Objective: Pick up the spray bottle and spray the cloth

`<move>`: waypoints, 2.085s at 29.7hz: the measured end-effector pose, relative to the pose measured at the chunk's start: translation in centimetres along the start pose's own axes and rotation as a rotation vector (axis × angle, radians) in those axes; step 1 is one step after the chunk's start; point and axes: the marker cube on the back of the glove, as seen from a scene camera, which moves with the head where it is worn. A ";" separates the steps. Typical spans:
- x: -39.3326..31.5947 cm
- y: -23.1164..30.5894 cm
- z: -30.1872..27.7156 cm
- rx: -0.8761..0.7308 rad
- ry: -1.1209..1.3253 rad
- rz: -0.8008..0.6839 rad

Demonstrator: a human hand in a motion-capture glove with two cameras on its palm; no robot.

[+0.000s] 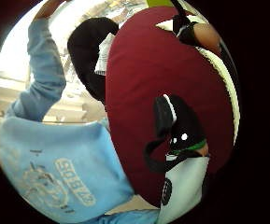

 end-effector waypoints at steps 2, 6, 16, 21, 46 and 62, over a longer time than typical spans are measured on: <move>0.2 -0.2 -0.1 0.000 -0.004 0.003; 0.8 -0.8 -0.3 -0.003 -0.007 0.012; 2.2 -1.7 -0.7 -0.013 -0.009 0.038; 2.5 -2.0 -0.7 -0.002 -0.019 0.055; 2.2 0.9 -1.6 0.003 0.001 0.073; 0.6 11.7 -3.7 0.072 -0.028 0.133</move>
